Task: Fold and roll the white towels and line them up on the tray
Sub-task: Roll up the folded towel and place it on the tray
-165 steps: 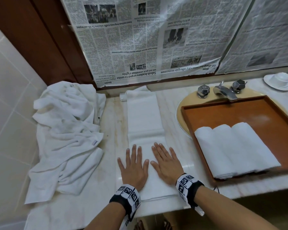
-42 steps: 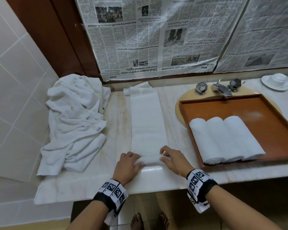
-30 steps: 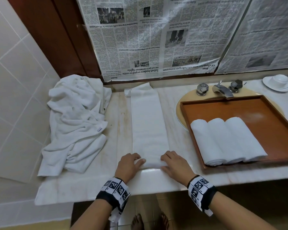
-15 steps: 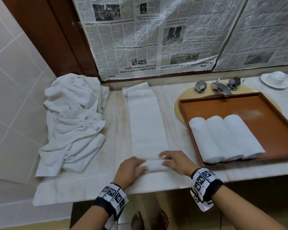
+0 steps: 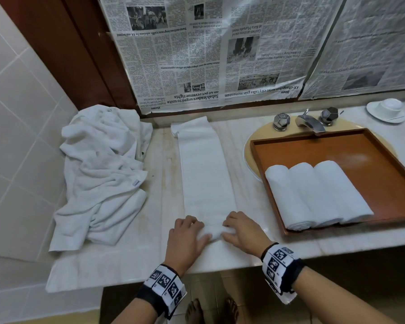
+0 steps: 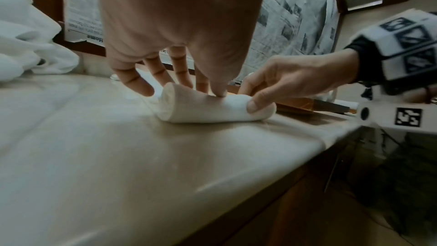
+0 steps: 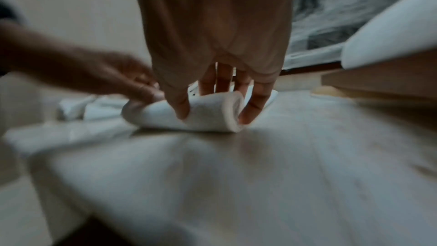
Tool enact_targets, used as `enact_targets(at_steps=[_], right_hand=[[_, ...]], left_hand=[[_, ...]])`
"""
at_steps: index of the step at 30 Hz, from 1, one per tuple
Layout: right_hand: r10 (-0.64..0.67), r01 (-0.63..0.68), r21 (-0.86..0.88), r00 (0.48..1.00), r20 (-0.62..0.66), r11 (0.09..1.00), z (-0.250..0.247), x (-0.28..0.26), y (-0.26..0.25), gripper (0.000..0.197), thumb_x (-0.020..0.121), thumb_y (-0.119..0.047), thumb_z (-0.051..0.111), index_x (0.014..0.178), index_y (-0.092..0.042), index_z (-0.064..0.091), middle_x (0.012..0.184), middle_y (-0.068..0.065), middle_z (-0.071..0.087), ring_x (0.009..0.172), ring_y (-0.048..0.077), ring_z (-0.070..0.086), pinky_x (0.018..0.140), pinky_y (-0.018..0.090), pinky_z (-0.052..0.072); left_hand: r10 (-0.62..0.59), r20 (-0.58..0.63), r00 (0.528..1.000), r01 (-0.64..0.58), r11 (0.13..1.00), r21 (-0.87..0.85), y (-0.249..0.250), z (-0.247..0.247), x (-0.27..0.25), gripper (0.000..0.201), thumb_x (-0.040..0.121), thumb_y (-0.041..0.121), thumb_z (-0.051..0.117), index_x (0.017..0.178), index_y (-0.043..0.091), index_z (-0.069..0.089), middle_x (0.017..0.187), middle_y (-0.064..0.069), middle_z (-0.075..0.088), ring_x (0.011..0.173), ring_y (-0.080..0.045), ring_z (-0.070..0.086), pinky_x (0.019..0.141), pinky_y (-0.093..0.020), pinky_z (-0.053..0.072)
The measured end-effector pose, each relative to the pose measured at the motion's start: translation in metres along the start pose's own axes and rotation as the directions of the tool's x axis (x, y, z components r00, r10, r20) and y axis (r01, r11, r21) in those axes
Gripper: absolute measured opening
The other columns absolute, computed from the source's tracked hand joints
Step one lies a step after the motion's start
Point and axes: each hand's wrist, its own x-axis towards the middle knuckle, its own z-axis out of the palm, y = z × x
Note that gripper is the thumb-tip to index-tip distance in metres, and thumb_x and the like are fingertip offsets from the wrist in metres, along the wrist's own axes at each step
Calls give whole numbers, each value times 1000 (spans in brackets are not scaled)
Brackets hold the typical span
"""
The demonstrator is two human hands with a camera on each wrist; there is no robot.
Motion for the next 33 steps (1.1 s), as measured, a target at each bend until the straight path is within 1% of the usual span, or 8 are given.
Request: enact_targets(at_steps=[3,6,10,12,17,24,29,33], right_hand=[[21,-24,90,999,38,996,-6,5,1,35,95,-42,59,117,-16,66,113,-1,62,106,18,54,88,29,42],[56,-66,182,997,60,981,-11,2,7,30,96,-41,59,116,-19,63,111,0,66,103,18,58,89,30,44],[-46,40,-75,996,-80,996,-7,0,5,20,101,-35,44,98,-19,54,82,1,62,76,24,57,62,36,41],[-132,97,-236,981,-140,967,-1,-2,0,23,96,-32,42,89,-17,58,80,0,59,74,24,56,58,33,40],[-187,155,-298,979,-84,942,15,-9,-2,38,79,-43,61,106,-16,62,105,1,59,91,21,59,66,31,50],[-54,52,66,998,19,996,-2,3,5,37,94,-37,59,124,-14,61,124,0,50,111,19,49,95,32,43],[0,-20,127,987,159,992,-13,12,5,40,98,-45,56,123,-16,64,119,2,61,111,21,54,96,30,40],[38,-55,211,996,85,976,-12,6,5,28,99,-46,52,116,-24,57,108,-1,65,96,20,60,84,33,47]], left_hand=[[70,28,997,-72,996,62,-3,4,-9,48,84,64,47,109,30,68,106,8,61,98,-20,59,70,-35,49],[-7,85,996,7,1000,5,-5,-2,-4,59,87,70,35,120,33,66,110,11,64,103,-17,59,81,-36,46],[-126,152,980,162,953,-256,-7,-9,9,51,92,63,51,127,28,63,123,7,66,115,-14,59,99,-32,44],[-131,178,975,174,951,-256,-5,-10,17,43,95,52,58,124,22,66,120,2,67,114,-18,60,96,-28,43],[-235,179,956,264,951,-164,-6,-9,24,49,91,61,58,101,15,71,97,-3,55,96,-25,58,82,-30,40],[-215,81,973,216,976,-6,7,-9,6,63,94,68,33,133,23,54,136,3,43,119,-22,45,92,-39,46],[3,8,1000,-3,1000,-17,-4,3,-11,56,87,69,43,128,34,59,132,5,51,120,-24,44,83,-42,49],[-110,154,982,134,978,-157,-11,2,-8,75,79,82,35,128,32,62,120,9,54,112,-18,47,93,-38,44]])
